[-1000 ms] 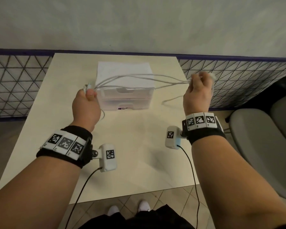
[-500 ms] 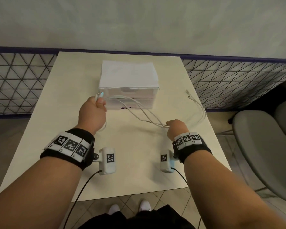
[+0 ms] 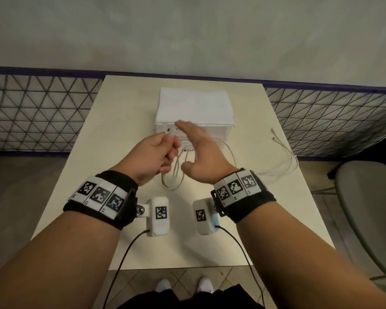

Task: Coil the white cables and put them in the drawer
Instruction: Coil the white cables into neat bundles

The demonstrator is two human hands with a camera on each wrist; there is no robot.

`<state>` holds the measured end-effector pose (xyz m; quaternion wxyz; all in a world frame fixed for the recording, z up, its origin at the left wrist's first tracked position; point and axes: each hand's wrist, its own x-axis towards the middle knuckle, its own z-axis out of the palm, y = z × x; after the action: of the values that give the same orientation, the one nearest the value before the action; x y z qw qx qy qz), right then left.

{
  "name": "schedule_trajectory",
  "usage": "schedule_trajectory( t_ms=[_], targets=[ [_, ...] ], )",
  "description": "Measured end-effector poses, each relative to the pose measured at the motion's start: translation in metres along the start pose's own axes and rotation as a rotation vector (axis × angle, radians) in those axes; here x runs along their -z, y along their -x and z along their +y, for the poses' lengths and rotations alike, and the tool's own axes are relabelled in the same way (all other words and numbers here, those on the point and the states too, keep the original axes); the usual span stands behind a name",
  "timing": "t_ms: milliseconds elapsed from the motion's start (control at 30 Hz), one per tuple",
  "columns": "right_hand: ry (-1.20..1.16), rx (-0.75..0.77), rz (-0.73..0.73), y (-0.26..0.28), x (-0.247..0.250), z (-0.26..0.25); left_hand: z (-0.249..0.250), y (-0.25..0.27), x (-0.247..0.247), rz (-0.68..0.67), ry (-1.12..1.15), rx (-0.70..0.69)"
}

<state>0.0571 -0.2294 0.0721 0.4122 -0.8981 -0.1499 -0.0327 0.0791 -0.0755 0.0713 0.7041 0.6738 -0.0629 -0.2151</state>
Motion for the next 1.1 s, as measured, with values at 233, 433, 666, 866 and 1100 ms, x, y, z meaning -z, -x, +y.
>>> schedule_trajectory(
  t_ms=[233,433,666,866,1100],
  targets=[
    [-0.428,-0.203,-0.244,0.003,-0.037,-0.006,0.007,0.007,0.010,0.087,0.157,-0.105],
    [-0.253,-0.204,-0.278,0.007,-0.046,-0.009,0.010,0.006,0.011,0.098,0.322,-0.128],
    [-0.382,-0.230,-0.306,0.011,-0.045,-0.008,0.006,0.000,0.008,0.174,0.410,-0.069],
    [-0.320,-0.218,-0.186,0.012,-0.050,-0.004,0.007,-0.002,0.002,0.154,0.394,-0.081],
    [-0.290,-0.202,-0.135,0.013,-0.045,-0.008,0.012,0.002,-0.007,0.066,0.280,-0.009]
  ],
)
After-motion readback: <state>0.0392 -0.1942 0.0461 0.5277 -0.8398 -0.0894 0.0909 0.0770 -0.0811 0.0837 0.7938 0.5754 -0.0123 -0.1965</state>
